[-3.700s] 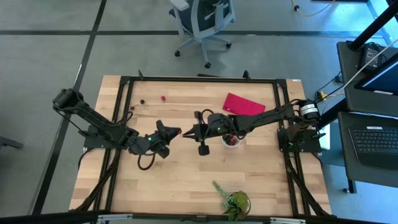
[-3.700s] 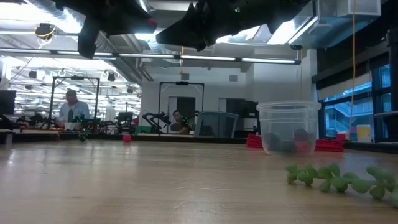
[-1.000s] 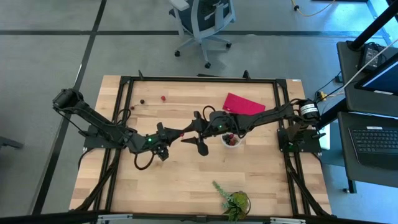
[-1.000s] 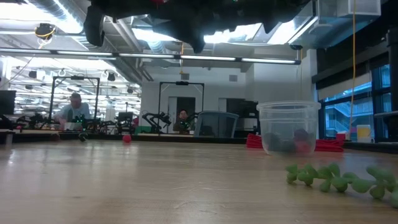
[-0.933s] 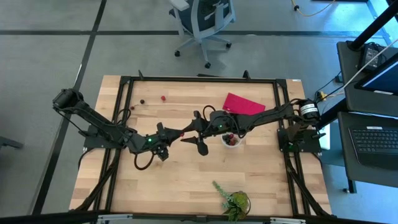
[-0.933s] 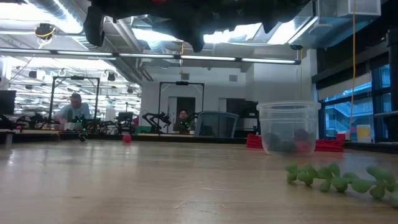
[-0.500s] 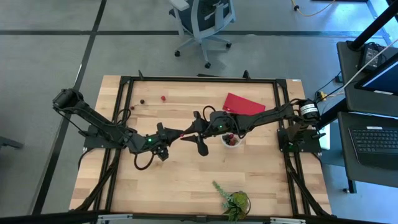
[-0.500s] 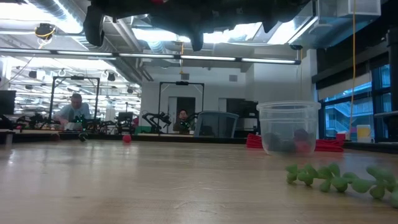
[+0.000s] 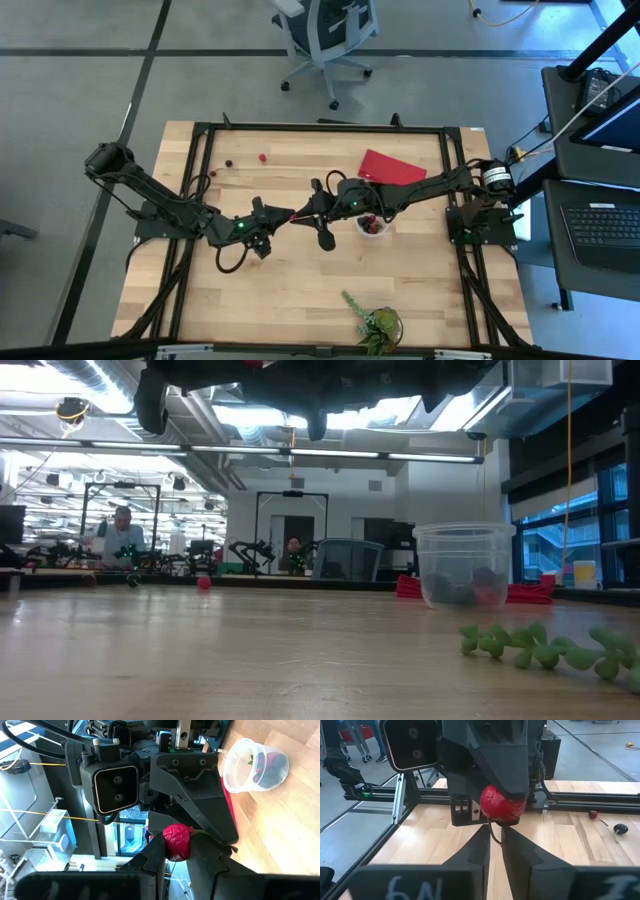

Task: Pick and placing Produce into tupperware
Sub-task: Put the bottom red cherry into the transparent container

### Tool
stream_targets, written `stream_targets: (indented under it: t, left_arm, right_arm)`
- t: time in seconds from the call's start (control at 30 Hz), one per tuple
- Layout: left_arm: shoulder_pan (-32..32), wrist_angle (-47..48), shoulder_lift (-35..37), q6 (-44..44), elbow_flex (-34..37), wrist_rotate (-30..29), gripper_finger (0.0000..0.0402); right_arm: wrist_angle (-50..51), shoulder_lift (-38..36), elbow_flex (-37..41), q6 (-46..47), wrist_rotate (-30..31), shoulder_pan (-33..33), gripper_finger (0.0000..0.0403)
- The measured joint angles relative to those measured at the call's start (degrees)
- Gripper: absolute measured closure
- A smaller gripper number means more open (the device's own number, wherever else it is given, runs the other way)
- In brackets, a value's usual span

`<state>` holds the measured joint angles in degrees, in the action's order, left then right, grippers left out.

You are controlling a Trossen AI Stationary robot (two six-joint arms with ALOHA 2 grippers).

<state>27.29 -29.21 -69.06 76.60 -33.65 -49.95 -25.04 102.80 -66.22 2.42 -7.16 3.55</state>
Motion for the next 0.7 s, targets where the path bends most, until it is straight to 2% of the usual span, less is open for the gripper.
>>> stream_targets:
  t: [0.27,0.47,0.7]
  left_arm:
    - [0.0,0.0,0.0,0.0,0.0,-0.5,0.0341]
    - [0.0,0.0,0.0,-0.4,0.0,-1.0,0.0341]
    - [0.0,0.2,0.0,-4.5,0.0,-1.0,0.0341]
  right_arm:
    - [-0.3,0.0,0.0,0.0,0.0,0.0,0.0355]
    - [-0.4,0.0,0.0,-0.4,0.0,0.0,0.0394]
    - [-0.2,0.0,0.0,-1.0,0.1,0.2,0.0398]
